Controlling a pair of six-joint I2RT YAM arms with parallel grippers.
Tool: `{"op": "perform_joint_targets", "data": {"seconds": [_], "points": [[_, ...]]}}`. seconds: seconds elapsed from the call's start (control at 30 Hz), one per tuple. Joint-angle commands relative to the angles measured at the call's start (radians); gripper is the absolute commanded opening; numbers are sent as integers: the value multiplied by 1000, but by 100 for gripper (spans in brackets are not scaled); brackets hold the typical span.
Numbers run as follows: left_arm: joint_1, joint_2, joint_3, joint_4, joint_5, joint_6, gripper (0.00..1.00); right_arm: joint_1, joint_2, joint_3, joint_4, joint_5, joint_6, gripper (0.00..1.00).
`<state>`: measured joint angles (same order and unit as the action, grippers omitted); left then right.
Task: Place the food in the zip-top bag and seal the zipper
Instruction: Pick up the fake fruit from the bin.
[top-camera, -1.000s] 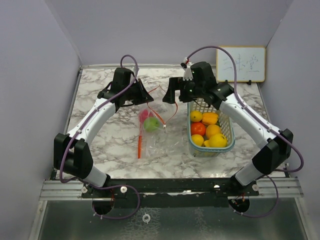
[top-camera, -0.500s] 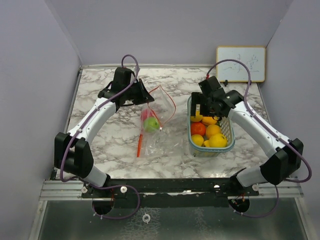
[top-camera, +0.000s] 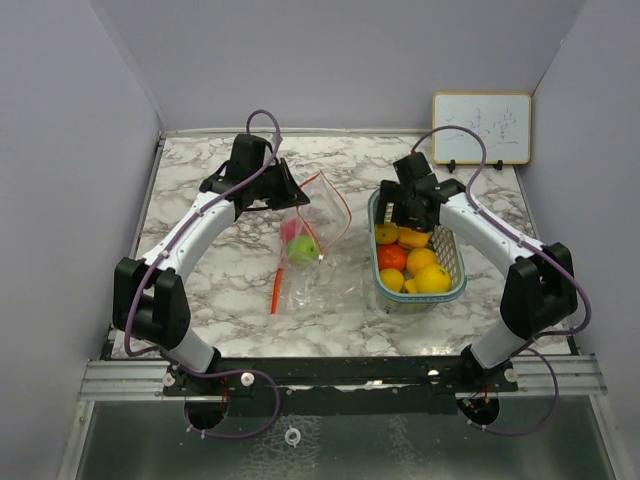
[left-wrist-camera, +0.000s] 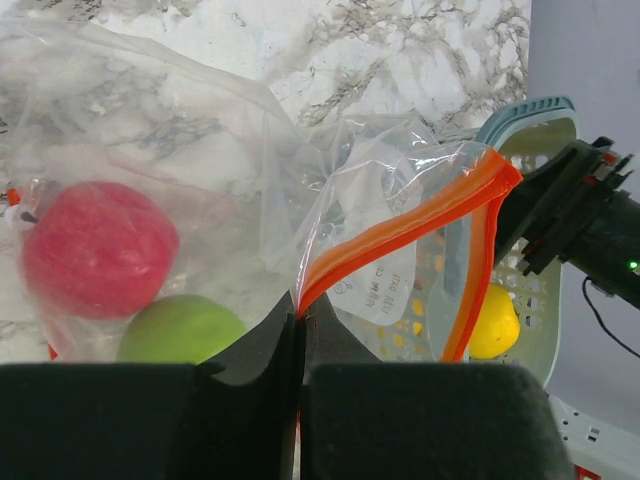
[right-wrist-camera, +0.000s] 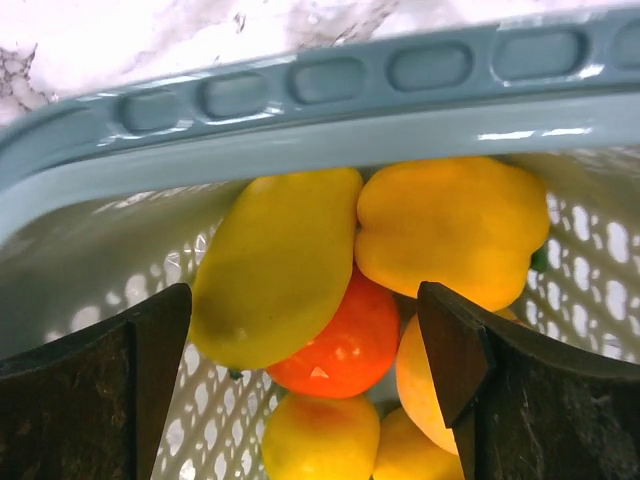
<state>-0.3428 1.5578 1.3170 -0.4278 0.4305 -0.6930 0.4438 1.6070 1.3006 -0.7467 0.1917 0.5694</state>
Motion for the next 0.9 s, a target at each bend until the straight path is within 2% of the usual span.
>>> {"op": "perform_joint_targets", "data": {"seconds": [0.0, 0.2, 0.33, 0.57, 0.67, 0.87], "points": [[-3, 11, 33, -2, 19, 17, 0, 4, 28, -54, 101, -112, 62, 93], [-4, 18, 33, -7, 18, 22, 0, 4, 22, -135, 91, -98, 68, 84], [-4, 26, 33, -10, 24, 23, 0, 4, 20, -187, 126, -112, 67, 65], [-4, 23, 62, -15, 33, 34, 0, 3, -22, -181, 95, -110, 44, 39], [-3, 12, 56, -14, 30, 41, 0, 4, -73, -128, 34, -79, 8, 33], [-4, 3, 43, -3, 34, 43, 0, 4, -208, 17, -46, -71, -115, 31]]}}
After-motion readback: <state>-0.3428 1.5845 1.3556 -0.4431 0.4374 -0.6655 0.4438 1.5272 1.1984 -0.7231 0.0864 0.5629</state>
